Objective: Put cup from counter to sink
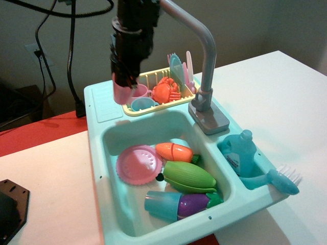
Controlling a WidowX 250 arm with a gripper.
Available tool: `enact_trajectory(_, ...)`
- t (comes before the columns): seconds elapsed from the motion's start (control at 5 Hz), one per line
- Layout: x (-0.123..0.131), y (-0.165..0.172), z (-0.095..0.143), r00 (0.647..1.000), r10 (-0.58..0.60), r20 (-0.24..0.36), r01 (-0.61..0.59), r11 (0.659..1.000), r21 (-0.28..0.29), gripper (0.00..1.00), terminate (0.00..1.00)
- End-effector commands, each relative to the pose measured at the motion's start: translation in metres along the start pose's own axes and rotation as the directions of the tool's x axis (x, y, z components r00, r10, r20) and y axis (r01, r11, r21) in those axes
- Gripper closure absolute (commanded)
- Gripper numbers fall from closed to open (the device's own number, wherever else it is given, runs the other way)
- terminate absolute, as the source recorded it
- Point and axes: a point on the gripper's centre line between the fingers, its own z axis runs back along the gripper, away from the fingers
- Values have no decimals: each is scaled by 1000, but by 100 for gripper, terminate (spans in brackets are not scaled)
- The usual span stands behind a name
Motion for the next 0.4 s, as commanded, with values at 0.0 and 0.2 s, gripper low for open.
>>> enact_trajectory(0.0, 1, -42, 10, 999, -42, 34, 44, 997, -56, 100, 0)
enact_trajectory(0.2, 2, -72, 1, 997, -67, 46, 74, 984, -165, 100, 0)
